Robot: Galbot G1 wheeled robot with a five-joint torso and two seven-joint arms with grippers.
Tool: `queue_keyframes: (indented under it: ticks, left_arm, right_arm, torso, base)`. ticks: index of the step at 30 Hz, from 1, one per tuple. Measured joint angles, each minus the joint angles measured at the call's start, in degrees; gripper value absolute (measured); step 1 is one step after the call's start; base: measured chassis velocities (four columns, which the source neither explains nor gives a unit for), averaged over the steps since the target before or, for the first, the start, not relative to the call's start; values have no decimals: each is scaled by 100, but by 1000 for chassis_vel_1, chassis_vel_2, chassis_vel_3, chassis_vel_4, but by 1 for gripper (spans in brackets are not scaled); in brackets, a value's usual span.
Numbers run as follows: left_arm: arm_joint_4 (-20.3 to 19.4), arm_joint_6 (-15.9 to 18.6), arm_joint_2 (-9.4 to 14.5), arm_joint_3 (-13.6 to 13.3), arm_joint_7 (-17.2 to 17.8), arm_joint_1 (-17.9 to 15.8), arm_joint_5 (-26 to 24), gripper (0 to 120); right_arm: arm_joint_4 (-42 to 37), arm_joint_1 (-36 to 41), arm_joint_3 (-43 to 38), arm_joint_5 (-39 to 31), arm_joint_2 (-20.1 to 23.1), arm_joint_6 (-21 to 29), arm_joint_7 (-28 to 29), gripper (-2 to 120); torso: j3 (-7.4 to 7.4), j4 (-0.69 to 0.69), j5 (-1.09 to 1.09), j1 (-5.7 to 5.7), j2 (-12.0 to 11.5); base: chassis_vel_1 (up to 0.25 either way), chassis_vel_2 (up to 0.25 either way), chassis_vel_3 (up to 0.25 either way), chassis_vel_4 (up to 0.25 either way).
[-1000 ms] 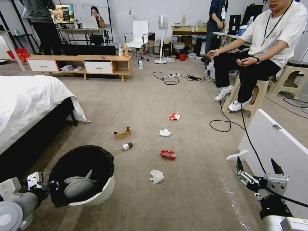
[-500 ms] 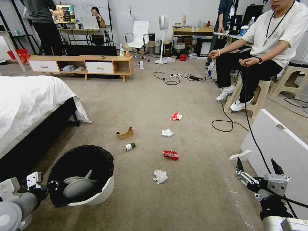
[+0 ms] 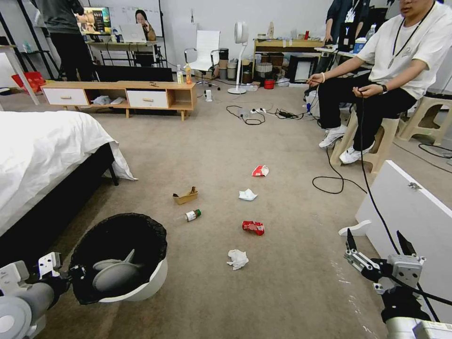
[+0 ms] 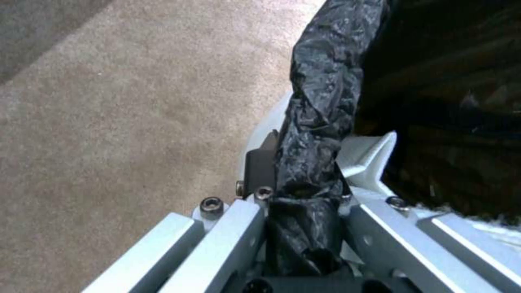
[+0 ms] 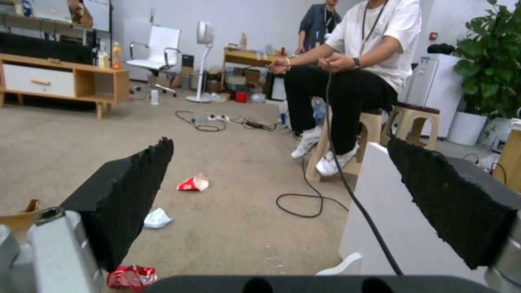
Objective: Pick up the trash bin and place the garbage on the floor into it.
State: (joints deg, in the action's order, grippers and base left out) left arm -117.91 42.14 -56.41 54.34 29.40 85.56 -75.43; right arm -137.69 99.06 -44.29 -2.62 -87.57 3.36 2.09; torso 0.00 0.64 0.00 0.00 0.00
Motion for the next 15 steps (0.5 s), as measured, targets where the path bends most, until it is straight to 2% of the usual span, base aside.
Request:
queue_keyframes:
  ticks: [15]
  left_arm:
    - [-5, 0, -45, 10, -1, 15, 8, 1]
  right_arm:
    - [121, -13, -52, -4, -4, -167, -192, 100]
  torso:
    - [0, 0, 0, 0, 0]
  base:
    - [0, 0, 0, 0]
